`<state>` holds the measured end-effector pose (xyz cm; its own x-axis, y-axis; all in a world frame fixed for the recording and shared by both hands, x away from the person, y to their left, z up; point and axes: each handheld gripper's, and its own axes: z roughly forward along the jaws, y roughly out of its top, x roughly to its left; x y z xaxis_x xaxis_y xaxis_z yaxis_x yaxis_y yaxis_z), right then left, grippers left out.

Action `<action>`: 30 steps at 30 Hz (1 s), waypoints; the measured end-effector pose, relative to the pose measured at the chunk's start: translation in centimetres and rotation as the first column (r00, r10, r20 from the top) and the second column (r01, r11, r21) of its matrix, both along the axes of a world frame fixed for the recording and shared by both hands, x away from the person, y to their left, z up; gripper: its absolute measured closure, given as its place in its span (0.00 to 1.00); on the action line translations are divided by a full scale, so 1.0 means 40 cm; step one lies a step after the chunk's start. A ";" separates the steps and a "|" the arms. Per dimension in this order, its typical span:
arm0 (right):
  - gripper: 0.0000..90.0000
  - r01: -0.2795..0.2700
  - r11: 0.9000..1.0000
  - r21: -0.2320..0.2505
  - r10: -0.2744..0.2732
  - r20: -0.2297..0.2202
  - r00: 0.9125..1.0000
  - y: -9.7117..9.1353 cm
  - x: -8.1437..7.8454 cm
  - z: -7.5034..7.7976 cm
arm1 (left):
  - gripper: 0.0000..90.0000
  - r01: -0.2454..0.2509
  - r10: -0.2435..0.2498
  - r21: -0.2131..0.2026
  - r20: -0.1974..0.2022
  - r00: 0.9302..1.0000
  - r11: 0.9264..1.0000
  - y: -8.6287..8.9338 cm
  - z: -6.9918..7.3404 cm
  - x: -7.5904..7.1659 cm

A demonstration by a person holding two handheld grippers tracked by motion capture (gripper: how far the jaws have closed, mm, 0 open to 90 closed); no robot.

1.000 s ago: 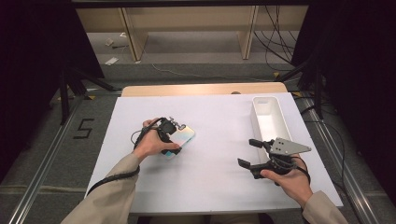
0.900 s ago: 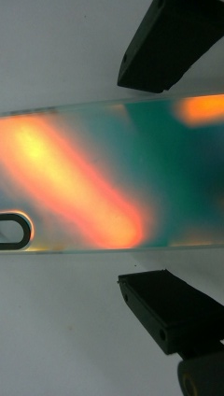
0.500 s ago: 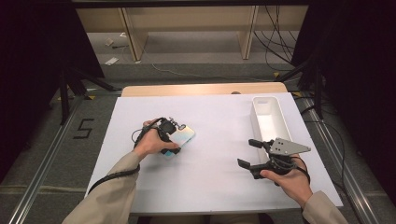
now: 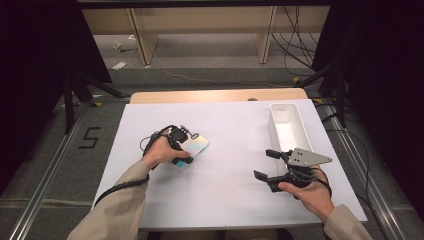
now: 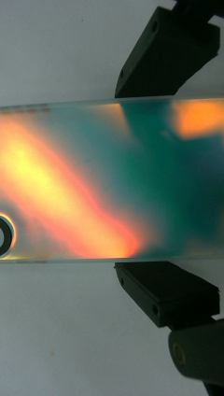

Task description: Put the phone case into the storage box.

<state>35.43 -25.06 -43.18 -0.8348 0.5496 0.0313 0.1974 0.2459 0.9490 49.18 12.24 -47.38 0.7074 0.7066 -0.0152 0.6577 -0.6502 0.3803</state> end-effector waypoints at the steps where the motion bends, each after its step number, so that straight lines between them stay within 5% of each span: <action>1: 0.18 0.000 1.000 0.000 0.000 0.000 1.000 0.000 0.000 0.000 | 0.16 0.001 -0.001 0.001 0.000 1.000 1.000 0.000 0.000 0.000; 30: 0.18 0.010 1.000 -0.006 -0.010 0.000 1.000 0.003 0.001 -0.002 | 0.19 -0.034 0.035 -0.028 0.021 0.999 0.999 0.006 -0.001 -0.013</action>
